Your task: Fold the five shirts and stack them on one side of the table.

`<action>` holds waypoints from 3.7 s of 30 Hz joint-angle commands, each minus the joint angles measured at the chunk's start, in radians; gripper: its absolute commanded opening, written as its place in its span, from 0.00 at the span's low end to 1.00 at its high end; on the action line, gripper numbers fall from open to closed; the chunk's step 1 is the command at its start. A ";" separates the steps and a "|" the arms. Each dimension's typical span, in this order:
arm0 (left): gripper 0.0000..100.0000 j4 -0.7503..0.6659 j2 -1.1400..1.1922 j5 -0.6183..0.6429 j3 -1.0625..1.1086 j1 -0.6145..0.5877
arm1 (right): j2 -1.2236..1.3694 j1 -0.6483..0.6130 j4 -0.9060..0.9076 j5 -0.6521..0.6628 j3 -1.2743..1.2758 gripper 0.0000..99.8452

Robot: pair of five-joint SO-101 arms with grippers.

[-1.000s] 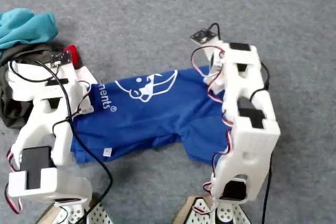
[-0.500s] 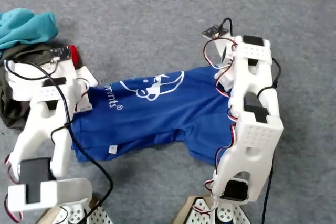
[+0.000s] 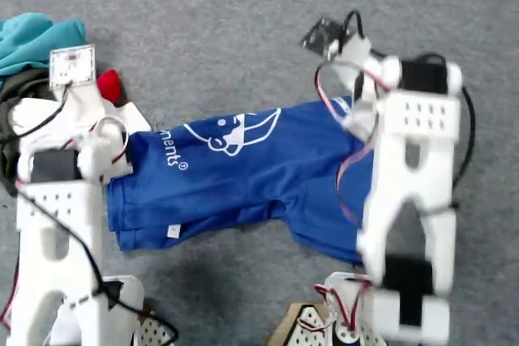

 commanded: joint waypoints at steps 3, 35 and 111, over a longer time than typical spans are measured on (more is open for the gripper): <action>0.02 0.008 -0.076 -0.009 0.104 -0.072 | -0.334 -0.015 0.008 0.158 0.352 0.01; 0.02 -0.436 -0.061 0.040 0.588 -0.206 | -0.418 -0.203 -0.164 0.261 0.993 0.23; 0.02 -0.442 -0.061 0.037 0.595 -0.183 | 0.197 -0.151 -0.338 0.176 0.033 0.23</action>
